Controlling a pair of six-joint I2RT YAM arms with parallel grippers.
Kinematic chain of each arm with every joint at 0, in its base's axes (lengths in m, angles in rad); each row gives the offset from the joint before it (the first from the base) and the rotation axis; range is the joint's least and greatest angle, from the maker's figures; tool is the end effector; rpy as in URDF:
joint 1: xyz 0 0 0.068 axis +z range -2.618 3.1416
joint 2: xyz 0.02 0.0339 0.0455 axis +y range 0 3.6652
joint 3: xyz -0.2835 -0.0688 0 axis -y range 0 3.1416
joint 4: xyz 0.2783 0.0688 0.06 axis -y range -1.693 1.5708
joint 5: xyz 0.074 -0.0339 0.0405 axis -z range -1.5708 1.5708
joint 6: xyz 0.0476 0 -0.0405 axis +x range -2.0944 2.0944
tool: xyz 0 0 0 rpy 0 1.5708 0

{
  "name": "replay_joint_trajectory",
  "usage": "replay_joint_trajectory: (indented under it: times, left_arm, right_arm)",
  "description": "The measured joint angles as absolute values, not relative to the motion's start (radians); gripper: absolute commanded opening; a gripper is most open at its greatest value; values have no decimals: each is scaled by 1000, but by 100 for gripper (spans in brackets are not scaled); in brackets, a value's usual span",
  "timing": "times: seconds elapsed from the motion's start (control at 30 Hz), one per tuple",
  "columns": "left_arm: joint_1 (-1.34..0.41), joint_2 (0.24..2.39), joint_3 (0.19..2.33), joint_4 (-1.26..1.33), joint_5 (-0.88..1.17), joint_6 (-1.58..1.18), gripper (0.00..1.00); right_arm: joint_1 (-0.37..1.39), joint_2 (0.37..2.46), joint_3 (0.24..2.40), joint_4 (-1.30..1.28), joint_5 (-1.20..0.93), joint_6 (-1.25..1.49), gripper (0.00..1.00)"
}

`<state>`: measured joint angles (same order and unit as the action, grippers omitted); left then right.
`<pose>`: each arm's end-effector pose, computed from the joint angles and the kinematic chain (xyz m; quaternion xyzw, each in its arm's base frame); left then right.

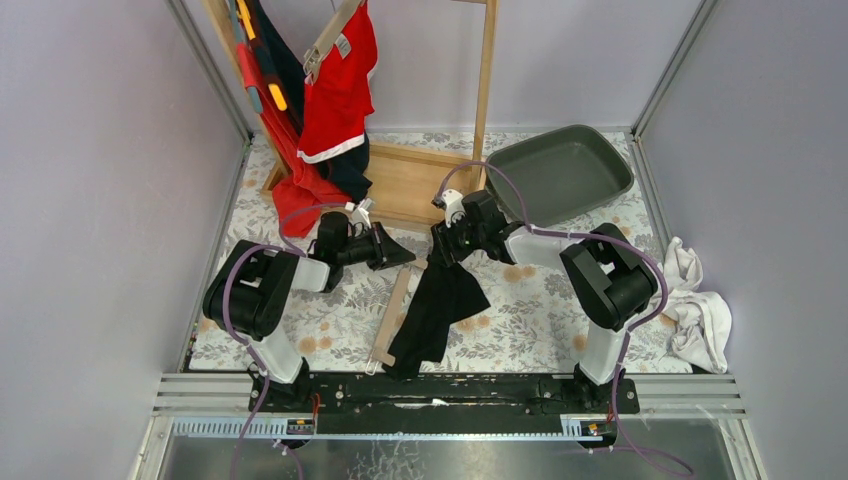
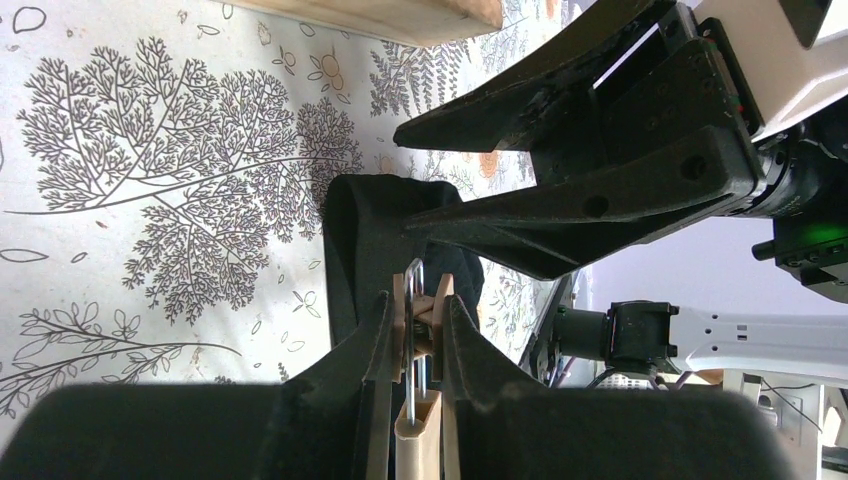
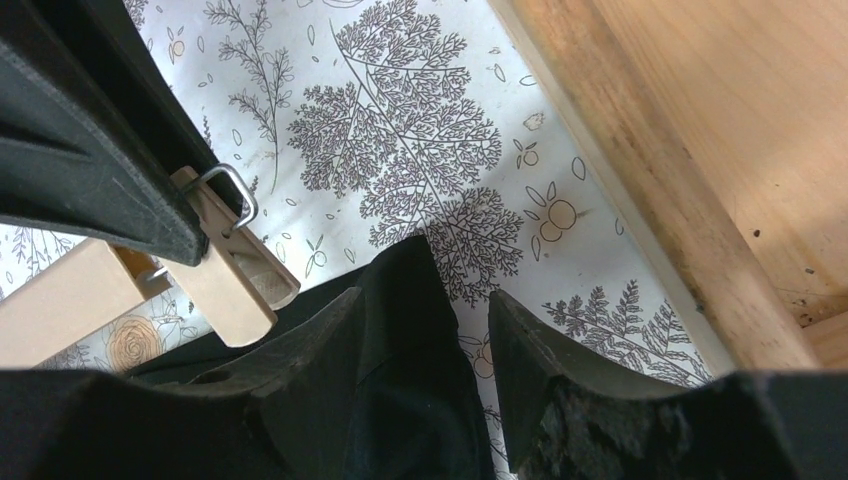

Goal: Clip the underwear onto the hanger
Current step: Clamp the underwear onto the hanger.

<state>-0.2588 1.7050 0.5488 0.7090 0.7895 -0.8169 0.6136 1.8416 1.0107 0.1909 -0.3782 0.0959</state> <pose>0.3025 -0.1151 0.1174 -0.0182 0.8074 -0.5314 0.2556 0.3354 0.2577 0.1510 -0.3062 0.8269 0.3106 0.3550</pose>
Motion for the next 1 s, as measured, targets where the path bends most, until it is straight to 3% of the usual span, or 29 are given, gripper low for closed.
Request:
replay_joint_trajectory:
  times: [0.37, 0.63, 1.0]
  left_arm:
    - [-254, 1705, 548, 710, 794, -817, 0]
    - [-254, 1705, 548, 711, 797, -817, 0]
    - [-254, 1708, 514, 807, 797, -857, 0]
  right_arm:
    - [621, 1855, 1018, 147, -386, 53, 48]
    - [627, 1883, 1037, 140, -394, 39, 5]
    - [610, 1821, 917, 344, -424, 150, 2]
